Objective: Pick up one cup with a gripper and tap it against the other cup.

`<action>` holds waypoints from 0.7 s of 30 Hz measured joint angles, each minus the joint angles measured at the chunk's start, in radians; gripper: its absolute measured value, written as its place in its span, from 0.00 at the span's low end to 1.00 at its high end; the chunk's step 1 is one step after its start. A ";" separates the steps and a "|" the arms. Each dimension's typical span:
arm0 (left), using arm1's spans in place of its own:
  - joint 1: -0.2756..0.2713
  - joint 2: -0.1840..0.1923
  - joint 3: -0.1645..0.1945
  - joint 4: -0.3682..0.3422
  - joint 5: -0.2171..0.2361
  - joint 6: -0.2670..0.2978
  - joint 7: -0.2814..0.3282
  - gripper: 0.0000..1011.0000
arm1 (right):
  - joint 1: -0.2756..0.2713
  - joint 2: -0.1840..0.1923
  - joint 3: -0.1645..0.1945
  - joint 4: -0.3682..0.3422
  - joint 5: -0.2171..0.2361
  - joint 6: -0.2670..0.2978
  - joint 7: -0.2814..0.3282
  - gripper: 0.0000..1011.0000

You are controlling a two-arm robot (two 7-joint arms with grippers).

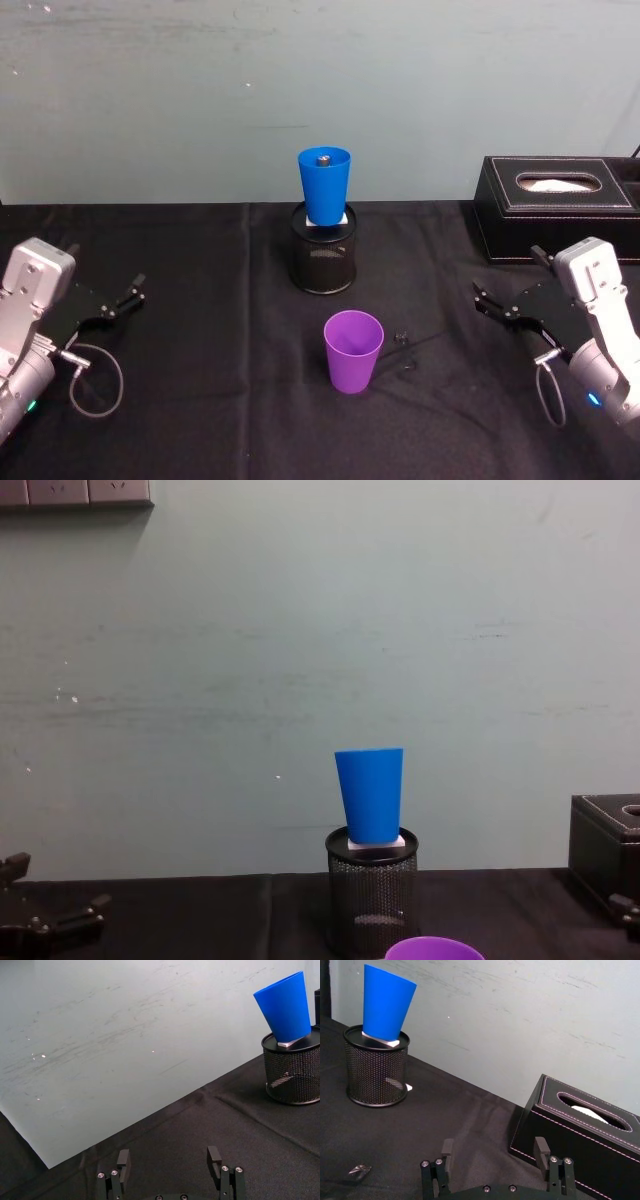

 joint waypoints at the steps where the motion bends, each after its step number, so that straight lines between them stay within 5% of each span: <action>1: 0.000 0.000 0.000 0.000 0.000 0.000 0.000 0.99 | 0.000 0.000 0.000 0.000 0.000 0.000 0.000 0.99; 21: 0.000 0.000 0.000 0.000 0.000 0.000 0.000 0.99 | -0.003 0.007 0.021 -0.014 0.010 -0.018 0.017 0.99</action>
